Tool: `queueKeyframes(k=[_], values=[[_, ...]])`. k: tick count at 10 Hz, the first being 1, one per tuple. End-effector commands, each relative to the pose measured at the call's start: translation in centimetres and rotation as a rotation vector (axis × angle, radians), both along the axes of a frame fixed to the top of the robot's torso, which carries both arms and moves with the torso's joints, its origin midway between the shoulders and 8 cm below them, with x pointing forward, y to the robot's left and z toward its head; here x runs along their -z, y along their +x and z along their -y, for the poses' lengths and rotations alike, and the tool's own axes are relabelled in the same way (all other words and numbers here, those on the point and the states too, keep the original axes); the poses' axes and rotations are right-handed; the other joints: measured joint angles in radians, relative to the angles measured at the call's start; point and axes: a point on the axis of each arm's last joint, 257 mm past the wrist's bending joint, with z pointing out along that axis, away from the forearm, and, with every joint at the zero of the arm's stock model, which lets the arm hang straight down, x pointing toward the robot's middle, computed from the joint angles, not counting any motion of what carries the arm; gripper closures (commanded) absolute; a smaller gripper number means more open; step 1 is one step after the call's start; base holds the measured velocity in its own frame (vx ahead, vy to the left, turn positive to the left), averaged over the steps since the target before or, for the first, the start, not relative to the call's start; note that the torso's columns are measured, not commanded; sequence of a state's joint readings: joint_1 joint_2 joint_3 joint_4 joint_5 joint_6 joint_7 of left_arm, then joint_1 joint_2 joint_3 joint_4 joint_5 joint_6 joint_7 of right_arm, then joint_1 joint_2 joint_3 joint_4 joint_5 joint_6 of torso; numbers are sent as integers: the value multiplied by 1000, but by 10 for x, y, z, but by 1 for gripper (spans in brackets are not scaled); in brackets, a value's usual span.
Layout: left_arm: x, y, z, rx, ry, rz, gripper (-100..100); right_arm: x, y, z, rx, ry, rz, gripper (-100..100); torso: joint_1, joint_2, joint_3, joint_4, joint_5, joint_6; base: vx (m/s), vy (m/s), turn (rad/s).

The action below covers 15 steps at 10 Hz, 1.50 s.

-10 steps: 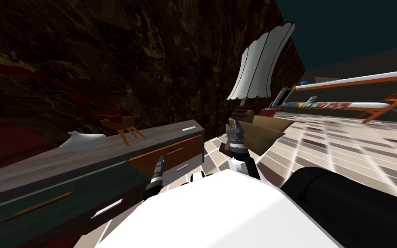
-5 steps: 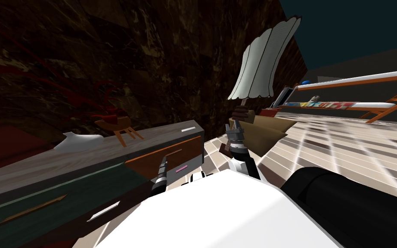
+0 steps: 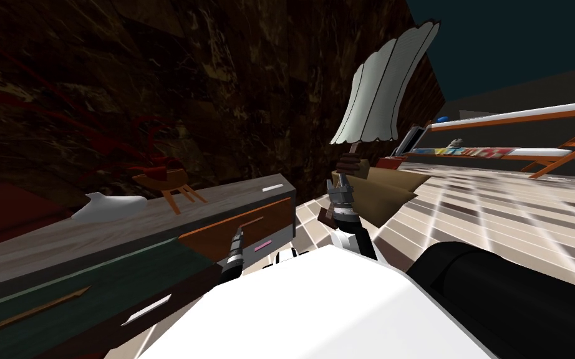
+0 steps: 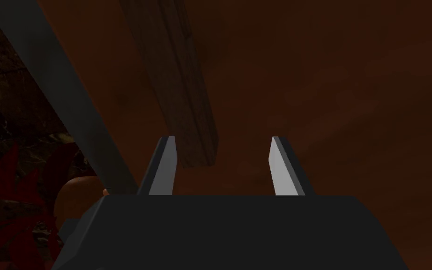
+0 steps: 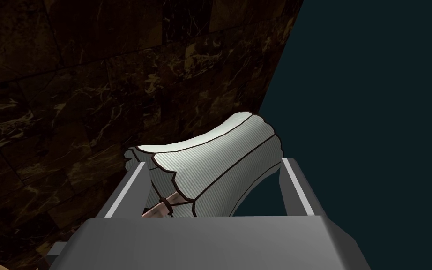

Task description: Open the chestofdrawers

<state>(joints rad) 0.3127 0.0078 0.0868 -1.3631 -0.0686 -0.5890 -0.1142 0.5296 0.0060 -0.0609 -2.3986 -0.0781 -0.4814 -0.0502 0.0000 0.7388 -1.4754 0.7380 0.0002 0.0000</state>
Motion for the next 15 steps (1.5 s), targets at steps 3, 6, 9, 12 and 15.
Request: queueKeyframes(k=[3, 6, 9, 12, 15], values=[[-5, -5, 2, 4, 1, 1, 100, 0, 0, 0, 0, 0, 0, 0, 0, 3, 2, 1, 0, 0, -176, -31, 7], [-6, -6, -9, 18, 40, -5, -100, 0, 0, 0, 0, 0, 0, 0, 1, -6, -3, -1, 0, 0, -95, -21, 4], [-9, -6, -23, 35, 94, -14, -100, 0, 0, 0, 0, 0, 0, 0, 0, -4, -2, -1, 0, 0, 23, -6, 0], [-13, 2, -33, 40, 128, -31, -100, 0, 0, 0, 0, 0, 0, 0, -2, -1, -1, 0, -1, 0, 89, -49, -8], [-14, 8, -19, 20, 73, -22, -100, 0, 0, 0, 0, 0, 0, 0, 0, -2, -2, -1, 0, 0, 150, -86, -6]])
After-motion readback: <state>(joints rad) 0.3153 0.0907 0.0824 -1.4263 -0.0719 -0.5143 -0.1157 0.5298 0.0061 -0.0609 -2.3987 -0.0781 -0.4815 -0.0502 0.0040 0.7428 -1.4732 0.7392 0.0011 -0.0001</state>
